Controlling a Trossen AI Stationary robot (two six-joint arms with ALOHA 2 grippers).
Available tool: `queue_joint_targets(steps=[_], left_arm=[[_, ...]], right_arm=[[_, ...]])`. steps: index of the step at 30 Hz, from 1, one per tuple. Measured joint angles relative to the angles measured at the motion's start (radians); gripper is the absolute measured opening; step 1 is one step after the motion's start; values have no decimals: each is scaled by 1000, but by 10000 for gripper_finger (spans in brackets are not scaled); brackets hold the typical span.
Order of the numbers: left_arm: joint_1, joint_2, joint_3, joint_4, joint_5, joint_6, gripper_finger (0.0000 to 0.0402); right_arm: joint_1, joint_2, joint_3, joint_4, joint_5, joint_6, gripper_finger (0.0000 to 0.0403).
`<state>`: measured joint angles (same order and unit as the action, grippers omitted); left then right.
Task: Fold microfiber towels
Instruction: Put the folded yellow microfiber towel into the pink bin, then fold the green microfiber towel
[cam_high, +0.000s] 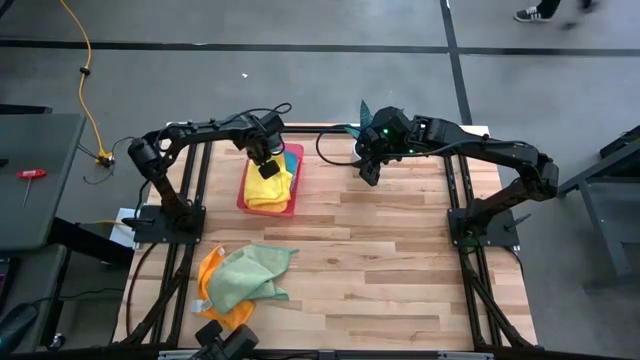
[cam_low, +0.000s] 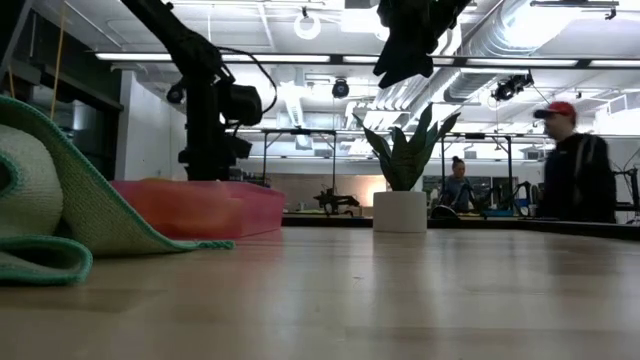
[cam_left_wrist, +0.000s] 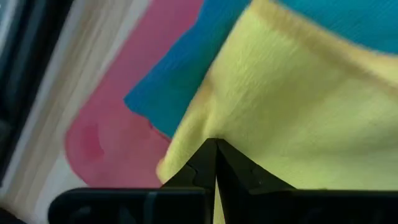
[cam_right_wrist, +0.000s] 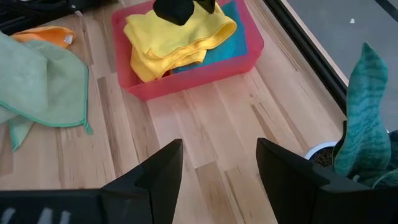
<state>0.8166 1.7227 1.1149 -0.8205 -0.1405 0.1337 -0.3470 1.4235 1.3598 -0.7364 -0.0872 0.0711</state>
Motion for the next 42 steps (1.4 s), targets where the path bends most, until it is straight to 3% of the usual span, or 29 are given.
queue_joint_targets(steps=[7, 10, 14, 18, 23, 28, 32, 35, 38, 42], left_arm=[[-7, -138, 83, -133, 50, -19, 0], [-22, -290, 68, -86, 150, -77, 0], [-99, -558, -52, 97, 230, -175, 0], [-252, -802, -201, 254, 185, -374, 0], [-508, -975, -317, 304, 8, -568, 0], [-750, -992, -344, 315, -207, -631, 0], [-881, -960, -344, 432, -319, -546, 0], [-933, -933, -344, 540, -350, -421, 3], [-956, -904, -344, 601, -376, -341, 14], [-963, -875, -344, 601, -402, -324, 44]], right_arm=[[0, 0, 0, -18, 0, -12, 197], [0, 0, 0, -57, 0, -43, 197], [0, 0, 0, -113, 4, -78, 197], [0, 0, 0, -194, -5, -115, 197], [7, -18, -37, -185, -89, -136, 197], [46, -130, -266, 74, -132, -51, 197], [113, -240, -481, 404, -143, 124, 197], [178, -293, -594, 679, -141, 229, 197], [233, -309, -663, 931, -122, 235, 197], [274, -308, -688, 1034, -113, 193, 197]])
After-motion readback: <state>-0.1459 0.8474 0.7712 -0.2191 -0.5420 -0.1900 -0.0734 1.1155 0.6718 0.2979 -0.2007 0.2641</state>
